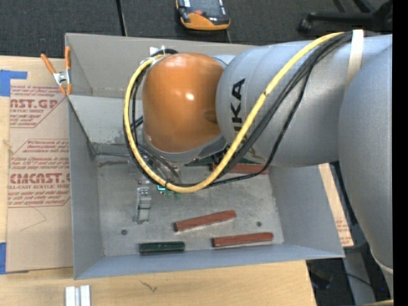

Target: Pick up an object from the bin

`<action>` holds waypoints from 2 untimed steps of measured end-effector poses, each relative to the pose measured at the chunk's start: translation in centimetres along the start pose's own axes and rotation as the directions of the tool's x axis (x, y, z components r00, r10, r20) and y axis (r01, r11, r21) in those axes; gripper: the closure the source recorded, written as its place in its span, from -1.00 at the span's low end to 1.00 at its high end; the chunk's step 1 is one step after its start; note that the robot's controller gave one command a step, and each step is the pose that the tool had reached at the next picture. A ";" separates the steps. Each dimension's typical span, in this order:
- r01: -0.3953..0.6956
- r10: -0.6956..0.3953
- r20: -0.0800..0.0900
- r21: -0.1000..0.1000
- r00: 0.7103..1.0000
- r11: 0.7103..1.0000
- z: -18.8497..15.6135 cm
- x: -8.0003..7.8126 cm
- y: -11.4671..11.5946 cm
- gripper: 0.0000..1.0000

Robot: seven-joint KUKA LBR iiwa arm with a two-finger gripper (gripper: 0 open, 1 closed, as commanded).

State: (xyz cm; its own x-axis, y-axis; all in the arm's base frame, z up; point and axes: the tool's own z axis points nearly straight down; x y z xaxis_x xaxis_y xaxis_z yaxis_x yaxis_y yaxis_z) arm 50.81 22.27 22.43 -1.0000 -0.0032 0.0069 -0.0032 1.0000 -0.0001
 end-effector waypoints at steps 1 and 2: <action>-0.002 0.002 0.008 -0.002 1.000 1.000 -0.4 -0.2 -0.1 -1.00; -0.074 0.074 0.011 -0.003 0.997 0.997 9.3 -2.0 -9.7 -1.00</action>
Offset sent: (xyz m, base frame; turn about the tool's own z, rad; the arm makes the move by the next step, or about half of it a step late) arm 0.0296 -0.1583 -0.1543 0.1233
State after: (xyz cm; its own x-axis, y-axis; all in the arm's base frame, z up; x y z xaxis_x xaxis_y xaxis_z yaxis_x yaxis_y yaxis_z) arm 52.79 12.53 13.07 -0.9975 0.0706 -0.0045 0.0706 0.9975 0.0025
